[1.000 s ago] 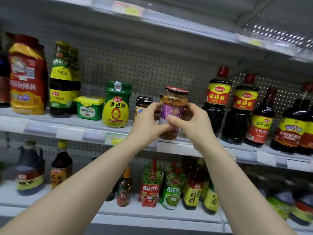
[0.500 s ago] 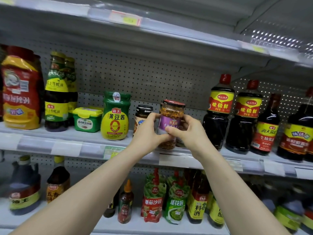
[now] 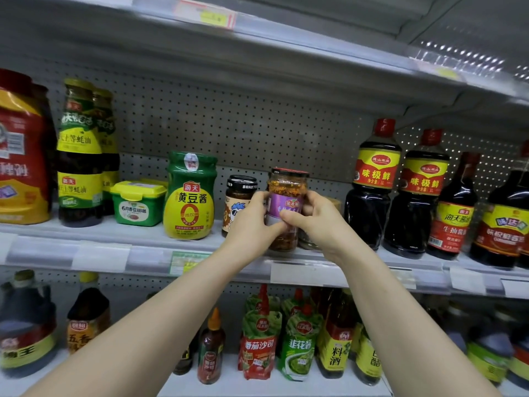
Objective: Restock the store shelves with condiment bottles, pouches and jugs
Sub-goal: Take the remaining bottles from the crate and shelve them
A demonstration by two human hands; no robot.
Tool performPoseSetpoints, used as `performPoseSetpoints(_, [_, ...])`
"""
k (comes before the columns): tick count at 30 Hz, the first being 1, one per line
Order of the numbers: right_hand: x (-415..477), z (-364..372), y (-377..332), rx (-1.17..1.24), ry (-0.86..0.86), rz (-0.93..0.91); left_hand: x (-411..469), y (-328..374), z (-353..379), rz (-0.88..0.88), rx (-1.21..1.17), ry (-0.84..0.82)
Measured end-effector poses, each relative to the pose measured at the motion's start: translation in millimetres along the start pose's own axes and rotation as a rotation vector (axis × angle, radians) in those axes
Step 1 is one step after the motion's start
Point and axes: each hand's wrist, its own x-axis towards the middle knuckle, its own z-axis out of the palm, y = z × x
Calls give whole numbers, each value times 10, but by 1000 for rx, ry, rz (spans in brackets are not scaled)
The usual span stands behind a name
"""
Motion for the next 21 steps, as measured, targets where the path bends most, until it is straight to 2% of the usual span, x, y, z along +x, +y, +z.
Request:
performPoseSetpoints(4, [66,37,36,-35,50,-23,47,-18,26,27,47,13])
performPoseSetpoints(11, [72,147,78,-187,237,-131,106,-106,78,61,129,23])
performPoseSetpoints(16, [29,203,153,-235,271,-149,89,-165,127,40,217,30])
performPoseSetpoints(21, [-70,225,226,-306,306,-247,39,-200,97,121,189,55])
